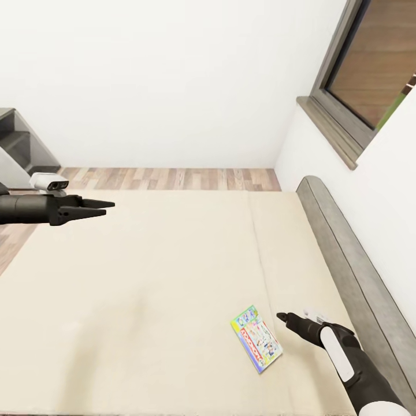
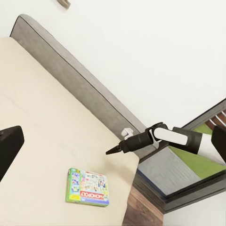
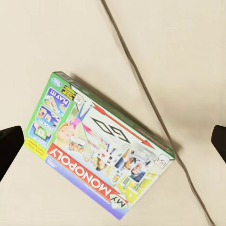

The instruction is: Put all the toys in the child's room - the three board games (two on the bed and one on the table), the two jigsaw puzzles on the table, and the tennis ball on the table - inside the toy box on the table in the child's room.

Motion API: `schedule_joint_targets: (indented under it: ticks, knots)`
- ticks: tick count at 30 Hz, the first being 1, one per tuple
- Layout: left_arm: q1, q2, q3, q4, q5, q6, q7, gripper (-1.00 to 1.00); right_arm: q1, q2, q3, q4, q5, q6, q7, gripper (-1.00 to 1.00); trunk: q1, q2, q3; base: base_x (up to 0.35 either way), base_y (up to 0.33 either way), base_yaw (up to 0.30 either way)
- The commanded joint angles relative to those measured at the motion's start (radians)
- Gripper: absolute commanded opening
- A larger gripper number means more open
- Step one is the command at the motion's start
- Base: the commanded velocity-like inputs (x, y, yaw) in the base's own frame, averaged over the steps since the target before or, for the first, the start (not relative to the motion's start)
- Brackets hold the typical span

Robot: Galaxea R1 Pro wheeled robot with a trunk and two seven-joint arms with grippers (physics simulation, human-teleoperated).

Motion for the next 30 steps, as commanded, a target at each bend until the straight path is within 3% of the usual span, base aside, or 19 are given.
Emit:
schedule_joint_targets:
  ticks: [1,20,30]
  knots:
    - [-0.001,0.000,0.000,0.000,0.000,0.011,-0.004,1.00,0.000,0.000,-0.001,-0.001,-0.004,0.005,-0.001,1.00,0.000,-0.002,-0.003,0.000,0.000,0.000]
    - [0.005,0.002,0.008,0.000,0.002,0.011,-0.004,1.00,0.000,-0.001,-0.001,0.000,-0.004,0.005,-0.001,1.00,0.000,-0.002,-0.034,0.000,0.000,0.000]
    - [0.007,0.002,0.039,0.000,0.001,0.011,-0.004,1.00,0.000,-0.001,-0.001,0.000,-0.004,0.005,-0.001,1.00,0.000,-0.002,-0.050,0.000,0.000,0.000]
